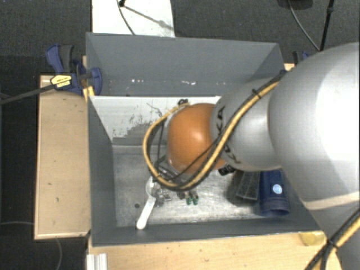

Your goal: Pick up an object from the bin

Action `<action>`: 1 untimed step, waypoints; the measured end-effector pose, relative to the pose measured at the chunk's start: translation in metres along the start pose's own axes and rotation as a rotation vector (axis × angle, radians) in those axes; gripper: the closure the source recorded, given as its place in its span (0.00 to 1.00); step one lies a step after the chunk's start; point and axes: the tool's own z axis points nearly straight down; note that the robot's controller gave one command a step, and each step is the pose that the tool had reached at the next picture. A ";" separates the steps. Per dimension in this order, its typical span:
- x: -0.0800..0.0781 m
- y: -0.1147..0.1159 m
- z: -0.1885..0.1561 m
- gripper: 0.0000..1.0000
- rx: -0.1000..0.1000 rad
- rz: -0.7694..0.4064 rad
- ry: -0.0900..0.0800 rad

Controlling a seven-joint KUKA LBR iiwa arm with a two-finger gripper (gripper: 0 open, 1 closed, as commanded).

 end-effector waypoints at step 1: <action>-0.001 0.008 -0.111 1.00 0.001 -0.039 0.006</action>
Offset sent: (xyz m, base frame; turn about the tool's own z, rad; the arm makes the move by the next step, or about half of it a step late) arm 0.0000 0.0000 0.0000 0.0000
